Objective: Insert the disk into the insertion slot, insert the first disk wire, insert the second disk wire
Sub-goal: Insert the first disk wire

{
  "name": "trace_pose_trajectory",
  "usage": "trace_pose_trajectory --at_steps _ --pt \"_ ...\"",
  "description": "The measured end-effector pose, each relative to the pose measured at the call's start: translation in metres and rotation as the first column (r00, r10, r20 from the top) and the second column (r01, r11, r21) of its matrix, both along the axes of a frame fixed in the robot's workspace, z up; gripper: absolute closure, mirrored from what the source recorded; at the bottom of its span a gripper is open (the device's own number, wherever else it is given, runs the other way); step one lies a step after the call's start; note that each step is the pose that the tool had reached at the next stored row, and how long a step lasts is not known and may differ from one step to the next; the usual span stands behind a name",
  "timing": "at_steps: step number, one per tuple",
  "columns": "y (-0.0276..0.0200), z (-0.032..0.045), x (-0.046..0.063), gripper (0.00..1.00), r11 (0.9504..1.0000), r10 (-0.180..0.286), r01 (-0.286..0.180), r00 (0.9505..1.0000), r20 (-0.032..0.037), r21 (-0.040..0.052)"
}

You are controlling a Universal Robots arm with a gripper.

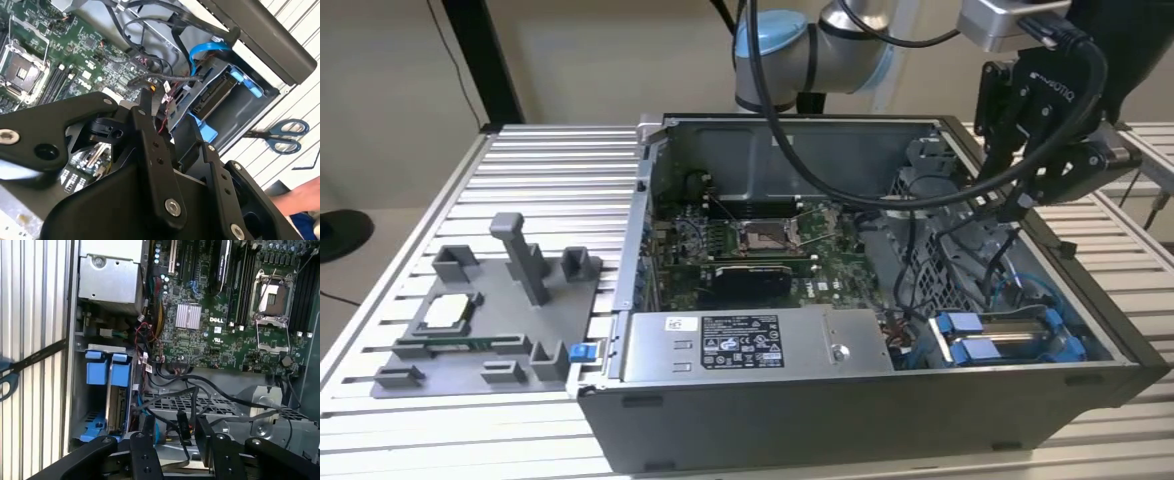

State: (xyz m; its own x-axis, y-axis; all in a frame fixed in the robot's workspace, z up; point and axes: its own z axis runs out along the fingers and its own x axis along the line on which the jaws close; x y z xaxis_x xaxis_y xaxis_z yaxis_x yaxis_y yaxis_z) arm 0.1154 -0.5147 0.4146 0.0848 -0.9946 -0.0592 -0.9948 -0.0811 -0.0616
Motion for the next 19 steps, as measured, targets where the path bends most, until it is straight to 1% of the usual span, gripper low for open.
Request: trace_pose_trajectory --at_steps 2,3,4,5,8,9,14,17,19 --pt "0.0050 -0.0009 0.000 0.00 1.0000 0.009 -0.009 0.9999 0.0115 -0.0008" --pt "0.0069 -0.0011 0.000 0.00 0.9999 0.013 -0.013 0.9998 0.0169 -0.0027" --pt "0.0085 -0.0018 -0.001 0.00 0.9999 0.016 -0.016 0.9996 0.0219 -0.0044" --pt "0.0096 -0.0023 -0.001 0.00 0.9998 0.018 -0.018 0.9995 0.0247 -0.0063" --pt "0.0097 -0.0031 -0.004 0.00 0.9996 0.024 -0.024 0.9994 0.0264 -0.0122" --pt "0.0097 -0.0032 -0.005 0.00 0.9996 0.026 -0.025 0.9993 0.0279 -0.0148" --pt "0.0097 -0.0048 -0.008 0.00 0.9991 0.033 -0.031 0.9985 0.0439 -0.0273" --pt "0.0097 -0.0064 -0.010 0.00 0.9988 0.035 -0.033 0.9983 0.0474 -0.0357" --pt "0.0097 -0.0073 -0.010 0.00 0.9987 0.037 -0.035 0.9981 0.0490 -0.0382"
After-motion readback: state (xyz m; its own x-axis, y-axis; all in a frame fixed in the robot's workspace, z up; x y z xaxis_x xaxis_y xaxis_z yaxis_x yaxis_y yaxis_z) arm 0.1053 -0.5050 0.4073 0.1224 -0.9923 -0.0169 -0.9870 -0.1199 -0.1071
